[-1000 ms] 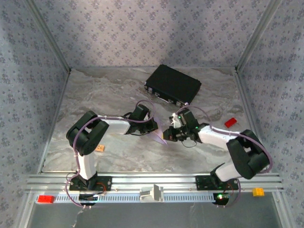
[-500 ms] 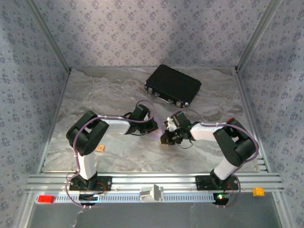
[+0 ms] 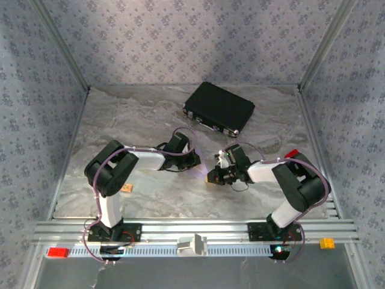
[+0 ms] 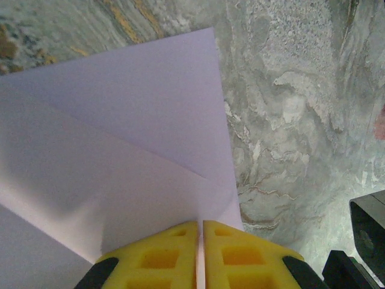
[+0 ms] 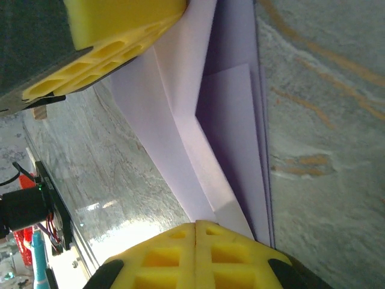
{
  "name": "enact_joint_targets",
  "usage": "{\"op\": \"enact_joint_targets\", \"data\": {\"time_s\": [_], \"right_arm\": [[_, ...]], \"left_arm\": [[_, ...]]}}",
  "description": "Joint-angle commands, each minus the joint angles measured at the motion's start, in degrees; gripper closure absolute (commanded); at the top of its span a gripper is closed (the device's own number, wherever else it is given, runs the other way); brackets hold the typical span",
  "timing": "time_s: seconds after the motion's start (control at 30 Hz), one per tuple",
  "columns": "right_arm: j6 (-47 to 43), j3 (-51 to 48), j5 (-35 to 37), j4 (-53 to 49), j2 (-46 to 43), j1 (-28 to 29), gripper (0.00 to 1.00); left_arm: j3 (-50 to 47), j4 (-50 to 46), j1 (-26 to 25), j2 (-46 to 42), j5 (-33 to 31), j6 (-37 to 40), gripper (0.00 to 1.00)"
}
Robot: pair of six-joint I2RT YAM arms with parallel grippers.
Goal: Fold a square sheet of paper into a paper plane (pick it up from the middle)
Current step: Fourth fold the wing at the center of the table.
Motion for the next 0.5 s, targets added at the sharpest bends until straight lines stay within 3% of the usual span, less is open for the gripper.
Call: {"op": "enact_joint_targets", "data": {"time_s": [0.0, 0.47], "right_arm": [[1.8, -3.3, -0.1, -3.1, -0.9, -0.4, 0.97], [2.7, -10.7, 5.9, -6.0, -7.8, -0.4, 0.97]], "left_arm": [[-1.3, -2.3, 0.4, 1.9, -1.7, 1.1, 0.89], [-1.5, -2.1, 0.7, 2.2, -1.5, 1.1, 0.89]]}}
